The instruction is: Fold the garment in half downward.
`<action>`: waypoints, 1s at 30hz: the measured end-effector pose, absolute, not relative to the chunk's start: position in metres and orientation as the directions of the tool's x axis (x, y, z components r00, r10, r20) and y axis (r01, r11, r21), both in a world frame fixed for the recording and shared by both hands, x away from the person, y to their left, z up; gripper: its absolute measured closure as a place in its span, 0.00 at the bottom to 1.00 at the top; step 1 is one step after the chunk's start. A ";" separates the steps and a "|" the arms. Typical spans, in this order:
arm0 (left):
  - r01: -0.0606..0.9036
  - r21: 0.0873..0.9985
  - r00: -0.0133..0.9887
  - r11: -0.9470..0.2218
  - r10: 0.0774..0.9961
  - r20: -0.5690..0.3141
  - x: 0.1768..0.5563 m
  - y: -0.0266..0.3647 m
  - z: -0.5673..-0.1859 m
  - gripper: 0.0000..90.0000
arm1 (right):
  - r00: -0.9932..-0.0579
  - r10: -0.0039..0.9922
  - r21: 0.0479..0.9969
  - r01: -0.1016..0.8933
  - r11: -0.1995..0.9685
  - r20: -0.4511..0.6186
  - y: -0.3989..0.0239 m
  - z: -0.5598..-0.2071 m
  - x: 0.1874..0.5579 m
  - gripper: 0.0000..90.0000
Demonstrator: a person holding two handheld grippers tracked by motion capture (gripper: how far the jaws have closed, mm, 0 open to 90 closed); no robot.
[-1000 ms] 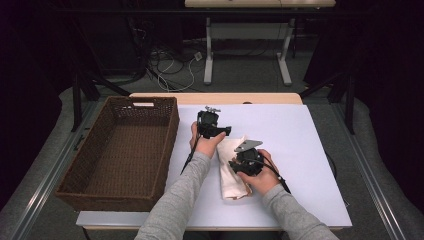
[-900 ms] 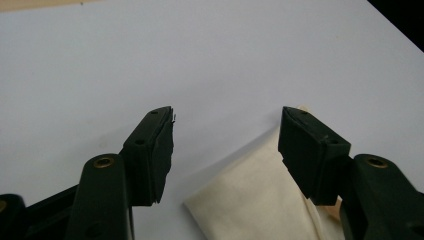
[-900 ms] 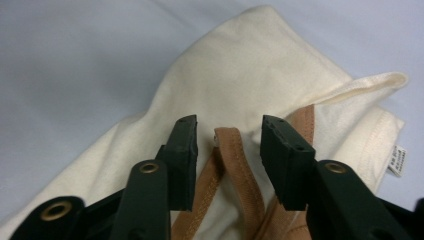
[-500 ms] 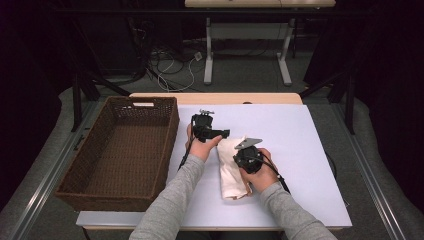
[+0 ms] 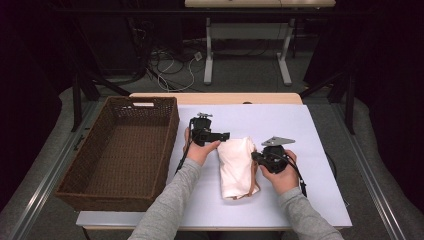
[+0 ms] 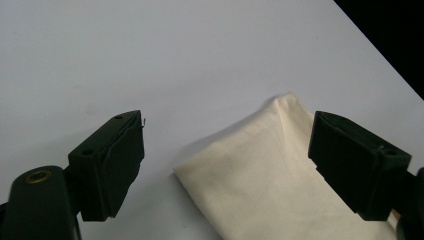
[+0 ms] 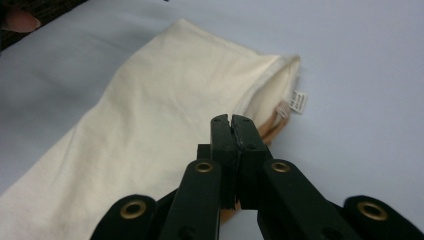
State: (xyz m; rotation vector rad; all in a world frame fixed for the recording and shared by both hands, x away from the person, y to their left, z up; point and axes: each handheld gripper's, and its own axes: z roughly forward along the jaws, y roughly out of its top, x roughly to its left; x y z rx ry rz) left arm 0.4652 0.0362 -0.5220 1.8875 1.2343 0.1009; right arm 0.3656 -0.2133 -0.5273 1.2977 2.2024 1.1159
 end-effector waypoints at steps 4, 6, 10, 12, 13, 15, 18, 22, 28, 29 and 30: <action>0.723 0.675 0.498 -0.148 0.789 -0.360 0.464 0.037 -0.524 0.17 | -0.509 0.856 0.758 0.592 0.273 0.089 -0.223 -0.530 0.362 0.95; 0.729 0.670 0.493 -0.137 0.785 -0.376 0.464 0.038 -0.525 0.17 | -0.489 0.869 0.759 0.592 0.272 0.070 -0.227 -0.532 0.358 0.93; 0.736 0.662 0.491 -0.137 0.782 -0.384 0.464 0.039 -0.527 0.22 | -0.476 0.877 0.768 0.585 0.259 0.067 -0.233 -0.531 0.353 0.87; 0.737 0.662 0.487 -0.134 0.785 -0.384 0.463 0.040 -0.527 0.25 | -0.471 0.881 0.778 0.572 0.259 0.053 -0.235 -0.527 0.350 0.83; 0.737 0.663 0.482 -0.132 0.791 -0.378 0.463 0.040 -0.527 0.27 | -0.475 0.878 0.793 0.554 0.254 0.051 -0.236 -0.523 0.346 0.79; 0.740 0.660 0.476 -0.133 0.796 -0.374 0.463 0.041 -0.527 0.30 | -0.481 0.875 0.803 0.542 0.250 0.053 -0.238 -0.520 0.343 0.75; 0.753 0.645 0.460 -0.126 0.803 -0.380 0.463 0.039 -0.528 0.34 | -0.485 0.873 0.815 0.524 0.246 0.048 -0.239 -0.515 0.338 0.71; 0.769 0.626 0.447 -0.128 0.809 -0.383 0.463 0.037 -0.531 0.39 | -0.492 0.869 0.827 0.505 0.247 0.041 -0.241 -0.511 0.334 0.69; 0.805 0.577 0.413 -0.141 0.830 -0.374 0.466 0.033 -0.539 0.46 | -0.502 0.864 0.829 0.498 0.253 0.038 -0.239 -0.511 0.333 0.68; 0.809 0.572 0.404 -0.133 0.833 -0.377 0.466 0.032 -0.541 0.46 | -0.505 0.862 0.830 0.496 0.255 0.036 -0.239 -0.511 0.333 0.68; 0.813 0.565 0.400 -0.138 0.838 -0.371 0.467 0.033 -0.543 0.47 | -0.507 0.861 0.829 0.496 0.257 0.037 -0.239 -0.511 0.333 0.68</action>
